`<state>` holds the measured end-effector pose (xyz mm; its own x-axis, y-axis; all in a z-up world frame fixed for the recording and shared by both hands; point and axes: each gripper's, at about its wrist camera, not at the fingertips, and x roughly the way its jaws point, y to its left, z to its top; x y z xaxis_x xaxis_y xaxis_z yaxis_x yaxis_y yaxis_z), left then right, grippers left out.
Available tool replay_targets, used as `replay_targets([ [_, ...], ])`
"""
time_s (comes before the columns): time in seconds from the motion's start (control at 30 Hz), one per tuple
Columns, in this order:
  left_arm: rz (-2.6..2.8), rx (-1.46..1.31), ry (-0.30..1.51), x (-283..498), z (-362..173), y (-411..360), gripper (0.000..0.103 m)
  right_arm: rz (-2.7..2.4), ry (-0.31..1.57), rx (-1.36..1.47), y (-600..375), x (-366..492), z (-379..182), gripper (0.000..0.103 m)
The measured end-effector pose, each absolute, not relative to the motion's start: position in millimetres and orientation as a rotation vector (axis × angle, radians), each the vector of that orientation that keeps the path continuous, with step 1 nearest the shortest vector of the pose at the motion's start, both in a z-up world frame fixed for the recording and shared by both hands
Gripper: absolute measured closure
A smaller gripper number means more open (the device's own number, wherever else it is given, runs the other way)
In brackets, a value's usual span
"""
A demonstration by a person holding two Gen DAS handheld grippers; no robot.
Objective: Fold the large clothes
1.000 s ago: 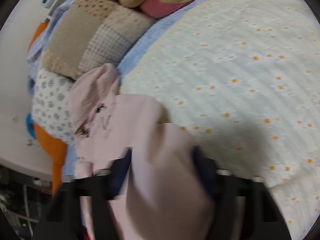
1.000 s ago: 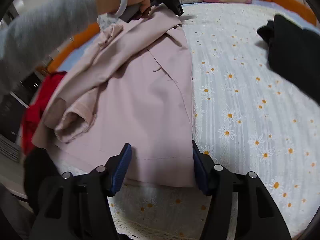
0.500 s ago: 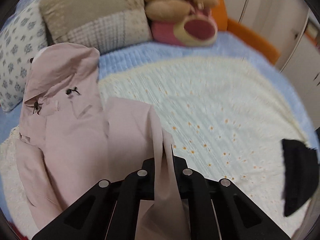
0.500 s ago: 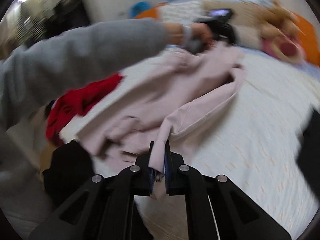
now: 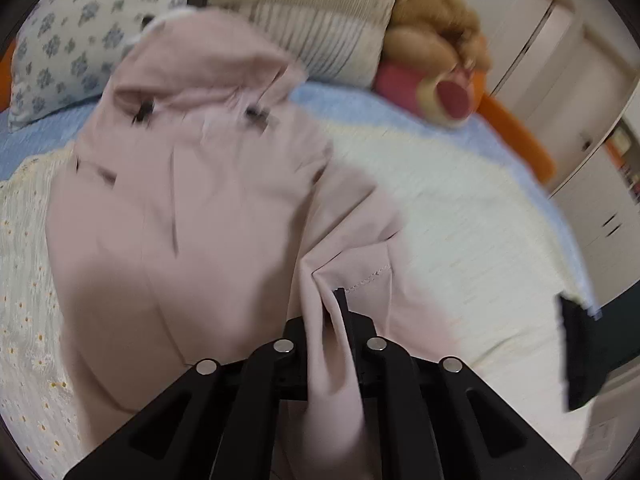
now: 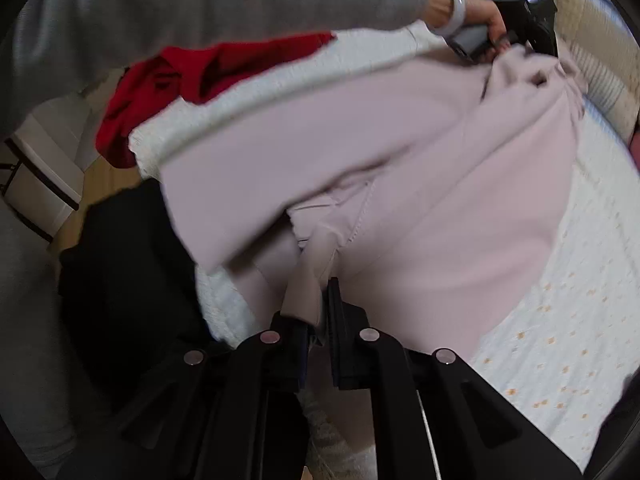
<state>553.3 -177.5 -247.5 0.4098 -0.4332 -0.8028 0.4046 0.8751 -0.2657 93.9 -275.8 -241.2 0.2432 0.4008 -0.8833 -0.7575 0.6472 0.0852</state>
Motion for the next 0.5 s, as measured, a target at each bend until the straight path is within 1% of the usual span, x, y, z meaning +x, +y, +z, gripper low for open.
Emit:
replay_targets([
  [0.03, -0.523, -0.014, 1.021, 553, -255, -178, 0.085, 0.798, 1.081, -0.405, -275, 96, -251, 0.093],
  [0.07, -0.506, -0.002, 1.019, 552, -262, -179, 0.082, 0.788, 1.09, -0.412, -271, 97, -259, 0.093],
  [0.1, -0.491, -0.007, 1.0, 549, -263, -179, 0.082, 0.783, 1.087, -0.406, -271, 96, -263, 0.093],
  [0.13, -0.472, -0.003, 0.983, 547, -259, -177, 0.077, 0.781, 1.086, -0.398, -271, 96, -263, 0.093],
  [0.17, -0.444, 0.007, 0.97, 546, -255, -177, 0.065, 0.781, 1.083, -0.381, -273, 95, -262, 0.093],
  [0.2, -0.411, 0.016, 0.962, 543, -248, -175, 0.059, 0.78, 1.082, -0.364, -275, 95, -262, 0.093],
  [0.23, -0.38, 0.014, 0.941, 539, -235, -169, 0.053, 0.778, 1.076, -0.344, -277, 94, -262, 0.092],
  [0.27, -0.368, 0.004, 0.925, 536, -225, -164, 0.05, 0.775, 1.069, -0.334, -278, 94, -263, 0.092],
  [0.3, -0.353, -0.005, 0.901, 531, -211, -158, 0.05, 0.774, 1.06, -0.323, -279, 93, -262, 0.091],
  [0.4, -0.305, 0.014, 0.821, 518, -164, -150, 0.042, 0.766, 1.032, -0.259, -285, 91, -262, 0.09],
  [0.47, -0.332, 0.051, 0.801, 512, -136, -161, 0.027, 0.767, 1.017, -0.203, -295, 90, -258, 0.088],
  [0.5, -0.336, 0.077, 0.8, 511, -128, -168, 0.026, 0.8, 1.015, -0.149, -300, 88, -255, 0.075],
])
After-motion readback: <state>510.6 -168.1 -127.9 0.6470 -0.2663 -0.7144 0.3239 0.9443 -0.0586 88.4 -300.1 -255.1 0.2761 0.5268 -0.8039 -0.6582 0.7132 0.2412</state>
